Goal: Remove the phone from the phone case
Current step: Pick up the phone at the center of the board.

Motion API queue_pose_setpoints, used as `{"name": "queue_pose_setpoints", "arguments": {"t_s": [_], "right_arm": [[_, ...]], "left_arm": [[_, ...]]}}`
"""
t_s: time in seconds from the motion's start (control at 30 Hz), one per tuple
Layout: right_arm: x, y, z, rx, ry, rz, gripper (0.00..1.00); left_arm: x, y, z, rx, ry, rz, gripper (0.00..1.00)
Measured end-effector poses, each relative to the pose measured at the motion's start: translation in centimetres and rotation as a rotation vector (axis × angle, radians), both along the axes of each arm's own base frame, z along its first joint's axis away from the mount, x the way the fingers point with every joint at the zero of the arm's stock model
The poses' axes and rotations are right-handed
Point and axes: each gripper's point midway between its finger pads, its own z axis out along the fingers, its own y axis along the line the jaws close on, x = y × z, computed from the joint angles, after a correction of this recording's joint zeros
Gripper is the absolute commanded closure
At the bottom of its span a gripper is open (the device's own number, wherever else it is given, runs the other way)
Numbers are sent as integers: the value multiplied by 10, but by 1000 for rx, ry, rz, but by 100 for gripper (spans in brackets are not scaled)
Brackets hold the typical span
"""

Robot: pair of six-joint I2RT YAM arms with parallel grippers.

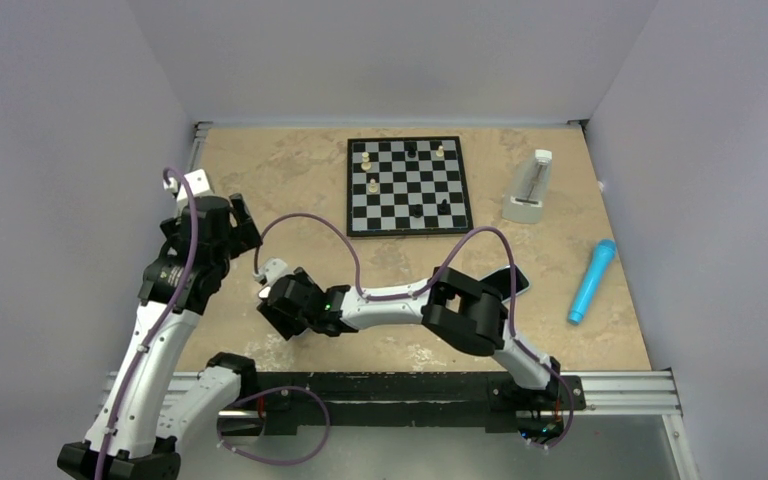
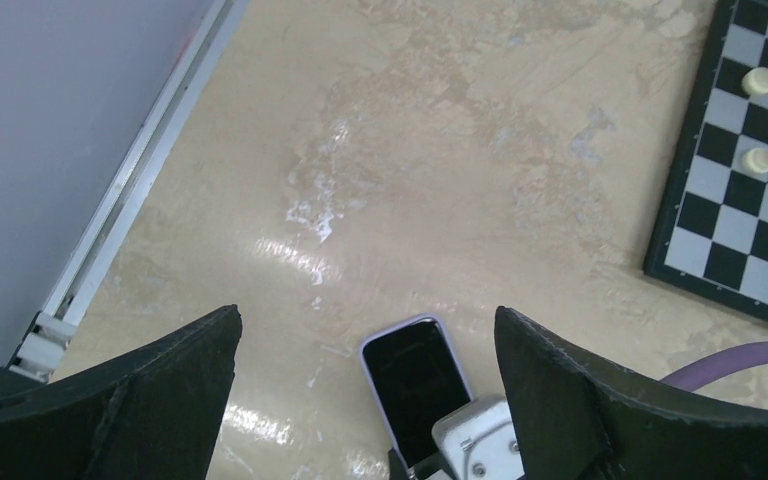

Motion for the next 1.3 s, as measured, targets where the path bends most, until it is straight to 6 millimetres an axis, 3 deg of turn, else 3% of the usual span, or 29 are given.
{"name": "queue_pose_setpoints", "arguments": {"t_s": [0.07,0.13,0.33,0.4,0.43,0.63,0.8,0.97,1.07,1.2,1.3], "right_arm": [[1,0,0,0,-11,-5,30],[1,-1,0,2,-24,-9,47],[0,-9,0,61,-40,-17,74],[-3,-20,1,77,-43,-18,86],[-5,-27,2,78,-42,-19,100],[-12,-66,3,83,-16,-57,100],[-3,-83,17,192,110,-127,100],[27,-102,42,375,268,-219,100],[41,-109,53,472,362,-263,100],[44,-104,66,574,494,-254,100],[42,-101,64,579,524,-241,100]], "left_arm": [[-10,4,-8,9,25,15,0],[-17,8,-13,15,44,31,0],[-29,18,-20,2,66,132,2],[-33,22,-20,-6,56,170,3],[-35,23,-20,-12,47,184,3],[-50,25,-16,-69,-40,201,3],[-57,9,-9,-151,-149,87,3],[-54,-17,-23,-209,-150,-64,6],[-48,-43,-35,-264,-102,-188,10],[-40,-77,-53,-360,-8,-317,12],[-40,-91,-71,-429,39,-349,13]]}}
